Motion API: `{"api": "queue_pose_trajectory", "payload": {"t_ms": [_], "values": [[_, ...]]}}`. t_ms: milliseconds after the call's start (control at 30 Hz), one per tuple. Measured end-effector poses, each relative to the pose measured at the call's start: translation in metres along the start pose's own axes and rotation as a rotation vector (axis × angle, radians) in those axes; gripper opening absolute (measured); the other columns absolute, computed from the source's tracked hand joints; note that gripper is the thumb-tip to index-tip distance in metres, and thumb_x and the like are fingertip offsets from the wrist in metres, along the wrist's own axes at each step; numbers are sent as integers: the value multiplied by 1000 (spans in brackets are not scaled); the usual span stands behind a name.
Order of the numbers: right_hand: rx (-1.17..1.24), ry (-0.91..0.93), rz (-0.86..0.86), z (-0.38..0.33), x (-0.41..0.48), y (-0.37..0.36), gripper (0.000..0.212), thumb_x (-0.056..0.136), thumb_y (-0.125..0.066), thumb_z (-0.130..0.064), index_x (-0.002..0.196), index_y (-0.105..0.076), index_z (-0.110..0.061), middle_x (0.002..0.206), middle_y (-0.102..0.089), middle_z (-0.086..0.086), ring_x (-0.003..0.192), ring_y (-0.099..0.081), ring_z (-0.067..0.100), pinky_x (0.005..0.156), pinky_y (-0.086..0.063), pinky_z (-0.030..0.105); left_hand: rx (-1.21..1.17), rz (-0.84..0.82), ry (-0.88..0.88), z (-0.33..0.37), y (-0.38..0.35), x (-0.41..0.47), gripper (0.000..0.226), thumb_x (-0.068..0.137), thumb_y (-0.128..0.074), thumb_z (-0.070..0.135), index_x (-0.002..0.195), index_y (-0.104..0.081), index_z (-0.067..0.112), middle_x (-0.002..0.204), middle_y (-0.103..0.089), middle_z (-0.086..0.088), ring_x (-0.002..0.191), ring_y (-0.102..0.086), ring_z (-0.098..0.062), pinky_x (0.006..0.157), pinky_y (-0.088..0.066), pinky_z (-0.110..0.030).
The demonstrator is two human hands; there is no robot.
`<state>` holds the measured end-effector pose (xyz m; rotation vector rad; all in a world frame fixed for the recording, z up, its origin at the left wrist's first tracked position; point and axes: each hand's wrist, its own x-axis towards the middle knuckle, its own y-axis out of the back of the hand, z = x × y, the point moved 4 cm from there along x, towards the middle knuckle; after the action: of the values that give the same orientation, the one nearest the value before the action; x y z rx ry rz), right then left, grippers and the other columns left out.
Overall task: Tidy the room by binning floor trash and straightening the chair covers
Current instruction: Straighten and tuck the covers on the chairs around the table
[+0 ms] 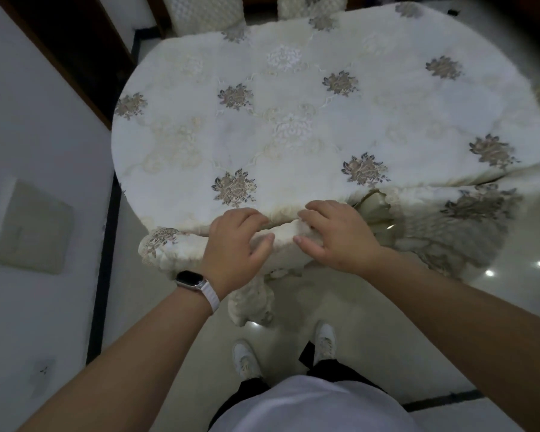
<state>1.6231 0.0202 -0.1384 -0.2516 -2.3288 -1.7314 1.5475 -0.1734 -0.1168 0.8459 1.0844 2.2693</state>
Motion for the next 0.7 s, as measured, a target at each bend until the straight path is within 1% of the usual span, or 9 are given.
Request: {"api": "queue_pose_trajectory", "payload": {"t_ms": [200,367,500,600,700], "values": [[-130,-101,-37,51,-30,49,59,89,-42,-60,122,-63,-16,126,-61,8,113,-56,29,92,-44,42,42,-70,-57,54,-30,31,37,90,-56,38,114,-70,13,118,-65,-5,111,-58,-24,94,-46,-45],[-170,-144,-5,91,-60,90,58,87,-43,-59,119,-63,-16,125,-61,9,115,-55,30,94,-43,43,85,-97,-136,103,-56,53,36,90,-60,35,118,-68,14,124,-63,-7,116,-57,-27,95,-46,-48],[-239,-154,6,122,-81,111,59,88,-42,-59,120,-64,-14,126,-61,10,114,-55,31,96,-33,40,122,-102,-214,139,-76,68,38,90,-59,35,120,-66,15,127,-62,-7,117,-56,-29,97,-44,-43],[-257,-175,33,138,-95,122,59,89,-43,-58,122,-64,-13,127,-61,11,115,-55,32,99,-39,43,154,-107,-281,159,-87,77,39,90,-58,36,121,-66,14,129,-61,-9,118,-56,-32,98,-42,-43],[-273,-190,64,149,-103,128,57,89,-48,-56,121,-65,-13,126,-61,12,114,-56,32,98,-39,45,159,-114,-307,170,-98,87,41,91,-57,37,123,-65,14,132,-60,-9,121,-54,-33,101,-42,-44]]}}
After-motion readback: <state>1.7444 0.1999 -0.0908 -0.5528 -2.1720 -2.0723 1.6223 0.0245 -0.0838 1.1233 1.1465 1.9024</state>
